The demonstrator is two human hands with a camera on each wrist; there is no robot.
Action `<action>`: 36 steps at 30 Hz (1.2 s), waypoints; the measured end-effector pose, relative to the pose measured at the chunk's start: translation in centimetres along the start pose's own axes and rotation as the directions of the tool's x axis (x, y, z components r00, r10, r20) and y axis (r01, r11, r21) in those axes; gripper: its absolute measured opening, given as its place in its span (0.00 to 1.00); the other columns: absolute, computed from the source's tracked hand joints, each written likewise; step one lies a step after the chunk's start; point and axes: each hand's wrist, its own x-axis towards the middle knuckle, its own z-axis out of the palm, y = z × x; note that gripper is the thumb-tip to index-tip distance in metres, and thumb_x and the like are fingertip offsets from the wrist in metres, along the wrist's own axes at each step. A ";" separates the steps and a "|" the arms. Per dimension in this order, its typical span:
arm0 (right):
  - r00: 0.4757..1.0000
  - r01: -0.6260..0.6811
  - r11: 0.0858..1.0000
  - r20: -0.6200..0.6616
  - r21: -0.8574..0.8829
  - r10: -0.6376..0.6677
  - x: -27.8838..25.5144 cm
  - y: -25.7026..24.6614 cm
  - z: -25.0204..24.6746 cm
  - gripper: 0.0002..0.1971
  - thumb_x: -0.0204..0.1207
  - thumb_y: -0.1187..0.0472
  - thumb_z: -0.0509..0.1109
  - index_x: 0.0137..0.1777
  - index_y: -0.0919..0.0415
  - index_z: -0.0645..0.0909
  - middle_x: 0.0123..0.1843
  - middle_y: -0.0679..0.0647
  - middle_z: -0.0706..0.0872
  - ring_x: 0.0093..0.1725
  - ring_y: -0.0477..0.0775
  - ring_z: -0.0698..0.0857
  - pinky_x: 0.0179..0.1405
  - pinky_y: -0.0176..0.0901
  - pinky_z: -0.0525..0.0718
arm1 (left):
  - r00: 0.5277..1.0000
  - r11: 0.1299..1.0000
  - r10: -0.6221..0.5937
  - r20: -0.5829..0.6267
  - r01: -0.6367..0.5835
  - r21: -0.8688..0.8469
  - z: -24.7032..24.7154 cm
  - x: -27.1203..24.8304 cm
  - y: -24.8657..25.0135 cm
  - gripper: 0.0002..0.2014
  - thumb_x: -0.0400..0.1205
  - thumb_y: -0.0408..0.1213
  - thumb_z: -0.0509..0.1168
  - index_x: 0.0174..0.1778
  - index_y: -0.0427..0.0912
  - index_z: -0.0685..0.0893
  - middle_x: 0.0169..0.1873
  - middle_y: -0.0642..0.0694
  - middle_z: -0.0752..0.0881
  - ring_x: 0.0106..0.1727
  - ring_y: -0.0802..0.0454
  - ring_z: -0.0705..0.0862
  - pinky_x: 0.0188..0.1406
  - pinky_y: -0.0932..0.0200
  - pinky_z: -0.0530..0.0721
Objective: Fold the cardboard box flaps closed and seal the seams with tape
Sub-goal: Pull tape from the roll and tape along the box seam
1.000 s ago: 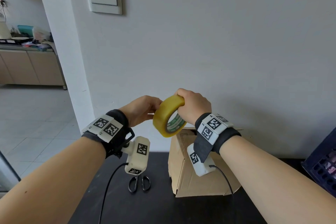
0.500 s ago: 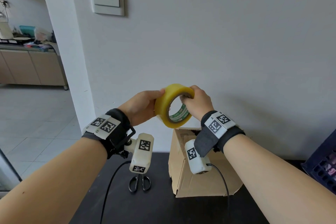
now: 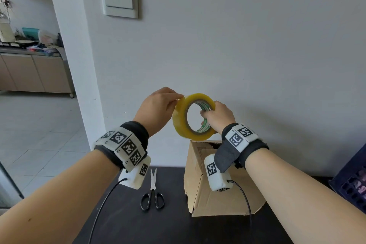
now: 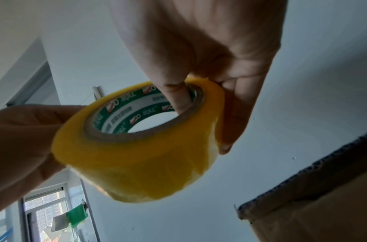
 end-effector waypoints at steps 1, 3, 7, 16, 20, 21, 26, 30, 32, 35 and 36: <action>1.000 -0.003 1.000 0.002 0.000 0.003 0.0 0.0 0.0 0.15 0.78 0.53 0.66 0.60 0.60 0.77 0.55 0.57 0.86 0.56 0.62 0.85 0.59 0.55 0.82 | 0.999 0.997 0.051 0.001 -0.051 0.055 0.0 0.0 0.0 0.12 0.84 0.33 0.60 0.57 0.42 0.88 0.53 0.45 0.86 0.51 0.47 0.83 0.51 0.55 0.81; 1.000 -0.006 1.000 0.012 0.001 0.006 0.0 0.2 0.1 0.13 0.77 0.53 0.66 0.57 0.58 0.77 0.53 0.58 0.88 0.52 0.62 0.87 0.58 0.56 0.84 | 0.991 0.980 0.135 0.015 -0.135 0.146 -0.1 -0.1 -0.1 0.12 0.83 0.33 0.61 0.51 0.41 0.90 0.47 0.44 0.87 0.47 0.44 0.85 0.43 0.54 0.83; 0.999 -0.017 1.000 0.031 -0.027 0.017 0.0 0.5 0.3 0.13 0.76 0.52 0.66 0.57 0.58 0.77 0.51 0.58 0.89 0.52 0.62 0.87 0.57 0.56 0.84 | 0.954 0.893 0.292 0.067 -0.297 0.338 -0.3 0.2 -0.5 0.06 0.74 0.27 0.69 0.36 0.41 0.89 0.31 0.46 0.86 0.30 0.44 0.83 0.24 0.60 0.79; 0.998 -0.041 0.996 0.054 -0.075 0.045 0.1 1.2 -0.6 0.10 0.78 0.54 0.67 0.54 0.58 0.77 0.39 0.49 0.83 0.38 0.51 0.84 0.37 0.41 0.78 | 0.976 0.900 0.185 0.117 -0.216 0.378 0.1 0.3 0.2 0.10 0.80 0.35 0.57 0.40 0.39 0.84 0.36 0.47 0.84 0.36 0.46 0.83 0.34 0.56 0.77; 0.993 -0.072 0.997 0.097 -0.006 0.072 0.5 1.4 -1.3 0.10 0.76 0.54 0.69 0.53 0.57 0.77 0.49 0.56 0.86 0.50 0.60 0.85 0.53 0.51 0.84 | 0.985 0.990 -0.064 0.157 0.043 0.133 0.3 0.7 0.8 0.08 0.83 0.36 0.56 0.47 0.38 0.80 0.45 0.47 0.81 0.45 0.48 0.80 0.44 0.55 0.79; 0.989 -0.088 0.996 0.122 0.034 0.083 0.4 1.4 -1.5 0.11 0.75 0.55 0.70 0.54 0.57 0.78 0.51 0.58 0.86 0.51 0.62 0.85 0.55 0.55 0.84 | 0.977 0.993 -0.109 0.185 0.099 0.066 0.4 0.9 1.0 0.07 0.82 0.35 0.56 0.46 0.38 0.79 0.45 0.46 0.81 0.45 0.48 0.79 0.43 0.57 0.78; 0.963 -0.192 0.954 0.232 0.230 0.138 0.2 1.7 -1.9 0.12 0.77 0.62 0.68 0.59 0.61 0.76 0.48 0.61 0.83 0.41 0.62 0.83 0.31 0.45 0.84 | 0.931 0.941 -0.216 0.293 0.279 -0.193 1.0 1.3 1.2 0.11 0.86 0.41 0.53 0.45 0.39 0.75 0.41 0.49 0.79 0.42 0.51 0.76 0.42 0.59 0.74; 0.967 -0.183 0.950 0.223 0.254 0.127 0.2 1.9 -2.5 0.13 0.79 0.62 0.67 0.61 0.61 0.77 0.43 0.58 0.81 0.36 0.57 0.81 0.29 0.42 0.82 | 0.954 0.946 -0.198 0.225 0.246 -0.209 1.8 1.3 1.0 0.10 0.87 0.40 0.54 0.44 0.38 0.74 0.35 0.53 0.77 0.37 0.55 0.74 0.36 0.63 0.72; 0.966 -0.184 0.947 0.226 0.265 0.124 0.4 2.0 -2.7 0.13 0.79 0.62 0.66 0.62 0.62 0.77 0.42 0.57 0.81 0.35 0.57 0.80 0.29 0.41 0.82 | 0.966 0.960 -0.187 0.177 0.218 -0.175 2.1 1.3 1.0 0.09 0.87 0.37 0.54 0.44 0.37 0.74 0.36 0.52 0.76 0.36 0.56 0.73 0.34 0.66 0.70; 0.964 -0.199 0.944 0.227 0.265 0.140 0.8 2.6 -3.1 0.14 0.79 0.62 0.66 0.63 0.62 0.76 0.41 0.57 0.80 0.36 0.56 0.80 0.31 0.43 0.81 | 0.980 0.977 -0.156 0.126 0.172 -0.126 2.5 1.5 1.3 0.10 0.86 0.36 0.55 0.45 0.33 0.74 0.42 0.44 0.80 0.42 0.48 0.76 0.37 0.69 0.70; 0.963 -0.208 0.942 0.221 0.264 0.151 1.0 2.9 -3.3 0.14 0.79 0.62 0.66 0.64 0.62 0.76 0.41 0.57 0.80 0.36 0.56 0.80 0.32 0.43 0.80 | 0.981 0.978 -0.156 0.113 0.169 -0.124 2.5 1.5 1.5 0.10 0.86 0.36 0.55 0.45 0.34 0.74 0.43 0.43 0.81 0.44 0.47 0.77 0.38 0.69 0.71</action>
